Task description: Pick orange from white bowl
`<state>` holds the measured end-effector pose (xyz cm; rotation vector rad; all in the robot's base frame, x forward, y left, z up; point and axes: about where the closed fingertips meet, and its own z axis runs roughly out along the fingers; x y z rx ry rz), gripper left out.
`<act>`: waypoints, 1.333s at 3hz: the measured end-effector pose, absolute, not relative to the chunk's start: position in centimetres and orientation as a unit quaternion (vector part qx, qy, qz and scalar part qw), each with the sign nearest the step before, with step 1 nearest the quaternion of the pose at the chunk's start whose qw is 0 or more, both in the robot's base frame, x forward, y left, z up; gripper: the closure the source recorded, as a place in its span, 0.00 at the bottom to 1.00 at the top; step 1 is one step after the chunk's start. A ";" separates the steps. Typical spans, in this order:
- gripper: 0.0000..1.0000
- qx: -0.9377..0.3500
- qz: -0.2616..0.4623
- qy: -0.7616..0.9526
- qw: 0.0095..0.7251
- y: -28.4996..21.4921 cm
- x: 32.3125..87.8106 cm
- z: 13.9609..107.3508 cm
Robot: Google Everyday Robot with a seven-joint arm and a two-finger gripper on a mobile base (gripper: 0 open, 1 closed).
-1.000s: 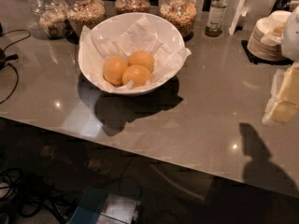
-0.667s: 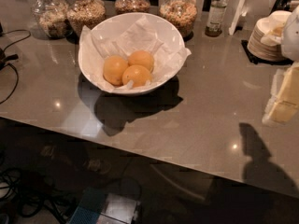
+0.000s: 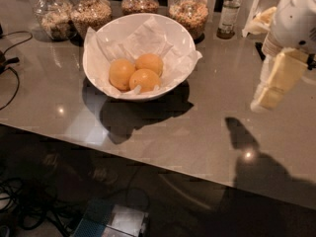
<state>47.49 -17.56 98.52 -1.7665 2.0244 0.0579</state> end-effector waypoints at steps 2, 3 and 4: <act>0.00 -0.686 0.158 0.642 0.304 -8.8 53.6 101.3; 0.00 -0.697 0.194 0.619 0.308 -4.7 55.3 101.4; 0.00 -0.706 0.203 0.610 0.298 -1.0 57.1 100.9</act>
Offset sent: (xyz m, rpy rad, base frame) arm 0.0891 0.1326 0.0475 0.4445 0.0648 0.3788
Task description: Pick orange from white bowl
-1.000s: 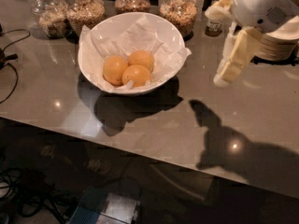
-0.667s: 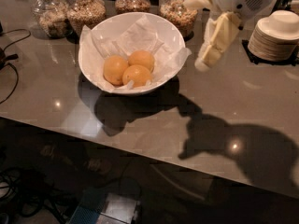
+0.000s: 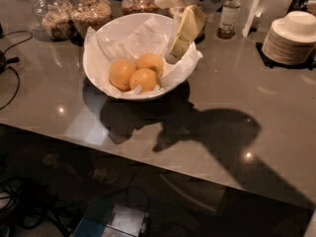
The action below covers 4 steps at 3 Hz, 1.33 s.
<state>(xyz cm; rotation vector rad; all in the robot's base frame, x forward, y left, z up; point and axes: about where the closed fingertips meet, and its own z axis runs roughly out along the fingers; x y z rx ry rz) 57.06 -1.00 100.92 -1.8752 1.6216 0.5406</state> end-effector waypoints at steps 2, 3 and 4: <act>0.07 -0.690 0.158 0.650 0.277 1.1 60.8 98.9; 0.25 -0.674 0.115 0.684 0.252 -0.8 60.3 98.3; 0.21 -0.632 0.076 0.738 0.226 -2.7 58.8 97.5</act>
Offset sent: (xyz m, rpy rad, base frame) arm 0.0556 0.0117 -0.0348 -0.1749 -0.0105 -0.1959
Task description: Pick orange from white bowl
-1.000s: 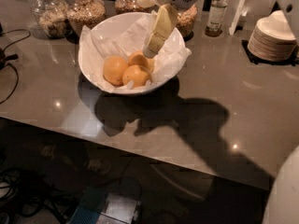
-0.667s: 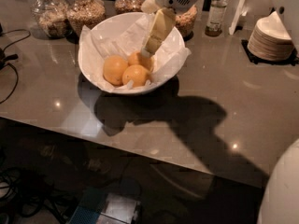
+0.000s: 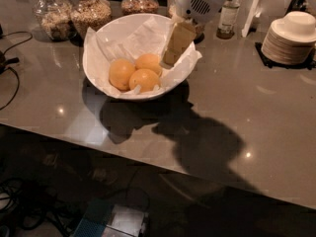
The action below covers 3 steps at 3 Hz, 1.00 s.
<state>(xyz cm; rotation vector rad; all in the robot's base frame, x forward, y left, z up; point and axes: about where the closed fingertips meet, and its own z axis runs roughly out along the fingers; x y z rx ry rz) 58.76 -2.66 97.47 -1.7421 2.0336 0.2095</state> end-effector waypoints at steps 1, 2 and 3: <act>0.25 -0.614 0.082 0.755 0.217 -2.6 58.6 96.8; 0.06 -0.614 0.082 0.755 0.217 -2.6 58.6 96.8; 0.02 -0.597 0.104 0.757 0.244 -1.5 58.6 96.5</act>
Offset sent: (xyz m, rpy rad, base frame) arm -0.0022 0.0005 -0.0070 0.0016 0.0319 -0.0466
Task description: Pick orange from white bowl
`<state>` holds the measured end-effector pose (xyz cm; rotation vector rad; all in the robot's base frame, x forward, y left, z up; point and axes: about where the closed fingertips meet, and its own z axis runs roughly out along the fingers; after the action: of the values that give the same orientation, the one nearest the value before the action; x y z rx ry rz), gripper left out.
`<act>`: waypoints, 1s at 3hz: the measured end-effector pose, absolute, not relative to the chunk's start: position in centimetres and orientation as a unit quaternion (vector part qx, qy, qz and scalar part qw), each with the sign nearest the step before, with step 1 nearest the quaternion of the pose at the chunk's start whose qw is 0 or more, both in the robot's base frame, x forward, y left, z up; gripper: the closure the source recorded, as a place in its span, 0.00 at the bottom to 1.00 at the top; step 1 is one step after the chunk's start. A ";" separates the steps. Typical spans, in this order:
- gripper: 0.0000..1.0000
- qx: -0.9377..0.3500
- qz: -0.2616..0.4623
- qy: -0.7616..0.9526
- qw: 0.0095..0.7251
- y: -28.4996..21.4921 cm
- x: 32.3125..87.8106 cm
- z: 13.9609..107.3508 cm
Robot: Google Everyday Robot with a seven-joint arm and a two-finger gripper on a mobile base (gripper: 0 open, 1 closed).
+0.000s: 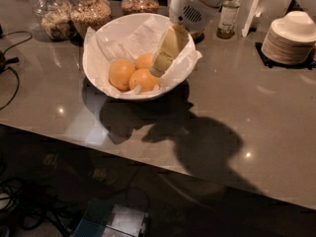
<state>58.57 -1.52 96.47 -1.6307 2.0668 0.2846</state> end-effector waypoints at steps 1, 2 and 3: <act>0.02 -0.537 0.153 0.778 0.287 1.9 58.8 95.7; 0.09 -0.441 0.202 0.815 0.317 4.1 60.3 94.7; 0.12 -0.354 0.213 0.842 0.347 5.4 62.0 93.9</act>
Offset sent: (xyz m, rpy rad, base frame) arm 0.0558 0.0773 -0.0189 0.5516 0.1119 -0.5726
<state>62.01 5.41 93.85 -0.9187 2.1847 0.5526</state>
